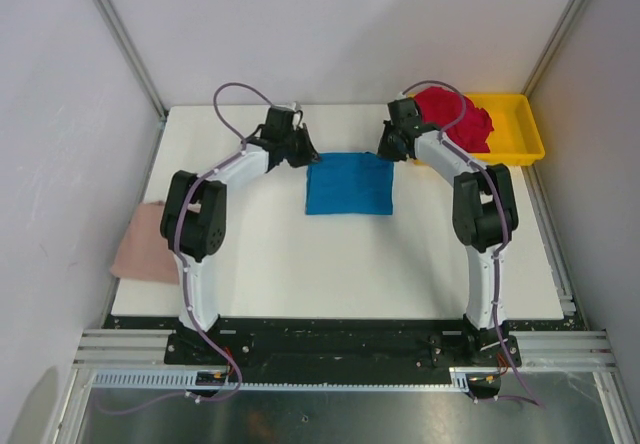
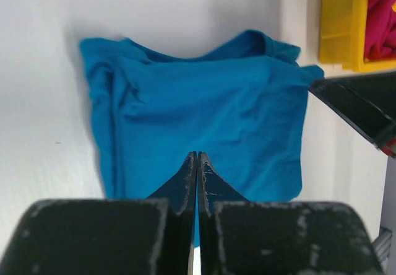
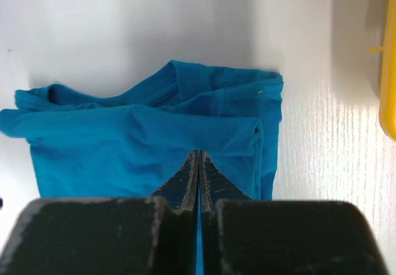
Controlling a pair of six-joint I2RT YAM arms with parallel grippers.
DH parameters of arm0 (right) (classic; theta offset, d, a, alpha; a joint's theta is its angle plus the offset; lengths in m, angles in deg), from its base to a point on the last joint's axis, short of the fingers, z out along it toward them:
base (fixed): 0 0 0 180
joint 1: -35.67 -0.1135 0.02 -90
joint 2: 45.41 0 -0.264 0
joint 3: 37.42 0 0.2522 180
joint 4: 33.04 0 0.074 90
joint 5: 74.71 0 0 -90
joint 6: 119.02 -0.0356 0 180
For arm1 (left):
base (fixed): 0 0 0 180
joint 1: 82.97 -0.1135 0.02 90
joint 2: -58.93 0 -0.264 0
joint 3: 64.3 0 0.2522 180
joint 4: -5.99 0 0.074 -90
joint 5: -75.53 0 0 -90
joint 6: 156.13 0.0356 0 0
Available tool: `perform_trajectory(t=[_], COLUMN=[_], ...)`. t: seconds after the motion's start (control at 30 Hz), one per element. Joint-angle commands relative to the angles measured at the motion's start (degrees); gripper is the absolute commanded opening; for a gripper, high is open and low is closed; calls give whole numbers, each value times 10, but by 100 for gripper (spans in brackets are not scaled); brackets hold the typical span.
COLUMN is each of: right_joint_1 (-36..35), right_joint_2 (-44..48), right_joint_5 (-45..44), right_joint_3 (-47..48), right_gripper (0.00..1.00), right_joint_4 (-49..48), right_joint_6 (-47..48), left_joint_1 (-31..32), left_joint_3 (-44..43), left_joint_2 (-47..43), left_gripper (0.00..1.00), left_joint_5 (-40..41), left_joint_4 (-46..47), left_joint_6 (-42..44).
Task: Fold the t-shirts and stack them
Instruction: Fold the long partially folded tshirt into a neat square
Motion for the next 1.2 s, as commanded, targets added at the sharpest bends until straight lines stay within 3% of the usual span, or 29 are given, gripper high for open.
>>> perform_trajectory(t=[0.0, 0.43, 0.77, 1.17], right_joint_1=[4, 23, 33, 9], right_joint_2=[-25, -84, -94, -54], right_joint_5=[1, -2, -8, -34], right_joint_3=[41, 94, 131, 91], right_gripper=[0, 1, 8, 11], right_joint_4=[5, 5, 13, 6], right_joint_6=[12, 10, 16, 26], left_joint_1=[16, -1, -25, -28], left_joint_3=[-9, -149, -170, -170], left_joint_2=[4, 140, 190, 185], left_gripper=[0, 0, 1, 4], left_joint_5=[-26, -12, 12, 16], left_joint_4=[10, 9, 9, 10], left_joint_6=[4, 20, 1, 4])
